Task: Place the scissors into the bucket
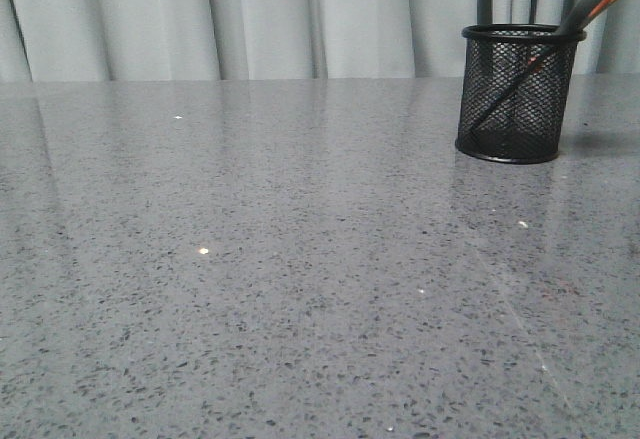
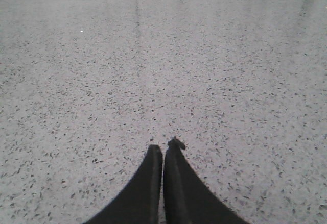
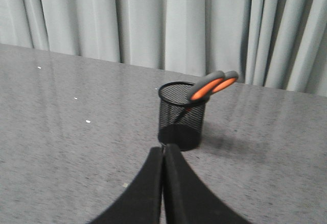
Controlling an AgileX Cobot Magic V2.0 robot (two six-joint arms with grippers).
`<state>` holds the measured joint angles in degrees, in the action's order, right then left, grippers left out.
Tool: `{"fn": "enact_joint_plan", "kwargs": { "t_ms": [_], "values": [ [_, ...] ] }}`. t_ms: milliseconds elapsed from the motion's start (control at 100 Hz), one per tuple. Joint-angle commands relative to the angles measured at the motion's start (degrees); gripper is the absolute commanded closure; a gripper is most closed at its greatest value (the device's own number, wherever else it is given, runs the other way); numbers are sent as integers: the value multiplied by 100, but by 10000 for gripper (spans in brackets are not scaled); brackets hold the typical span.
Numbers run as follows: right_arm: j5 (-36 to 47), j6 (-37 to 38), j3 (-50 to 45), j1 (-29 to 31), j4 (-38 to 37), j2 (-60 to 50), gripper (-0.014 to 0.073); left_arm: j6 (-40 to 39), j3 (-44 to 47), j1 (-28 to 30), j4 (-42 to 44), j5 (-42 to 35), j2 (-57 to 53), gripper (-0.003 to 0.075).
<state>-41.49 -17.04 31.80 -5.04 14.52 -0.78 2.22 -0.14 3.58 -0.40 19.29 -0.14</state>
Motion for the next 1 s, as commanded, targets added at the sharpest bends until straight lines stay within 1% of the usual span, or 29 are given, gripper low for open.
{"fn": "enact_joint_plan", "kwargs": {
  "t_ms": [0, 70, 180, 240, 270, 340, 490, 530, 790, 990],
  "values": [
    [558, -26, -59, 33, -597, 120, 639, -9, 238, -1, -18, -392, -157, 740],
    [1292, 276, -398, 127, -813, 120, 639, -9, 238, -1, -18, -389, -157, 740],
    [3023, 1077, -1298, 379, -1452, 120, 639, -9, 238, -1, -18, -389, -157, 740],
    [3850, 1403, -1790, 576, -1556, 120, 639, -9, 238, -1, -18, -389, -157, 740],
    [4149, 1555, -2082, 665, -1556, 120, 639, -9, 238, -1, -18, -389, -157, 740],
    [4513, 1842, -2584, 837, -1556, 120, 639, -9, 238, -1, -18, -389, -157, 740],
    [4575, 1993, -3310, 915, -1556, -14, 639, -9, 238, -1, -18, -389, -157, 740],
    [4056, 1993, -3288, 915, -1556, -122, 639, -9, 238, -1, -18, -379, -157, 740],
    [2472, 1993, -3288, 915, -1535, -111, 639, -9, 238, -1, -18, -380, -157, 740],
    [2469, 1993, -3288, 915, -1507, -111, 639, -9, 238, -1, -18, -380, -157, 740]
  ]
}}
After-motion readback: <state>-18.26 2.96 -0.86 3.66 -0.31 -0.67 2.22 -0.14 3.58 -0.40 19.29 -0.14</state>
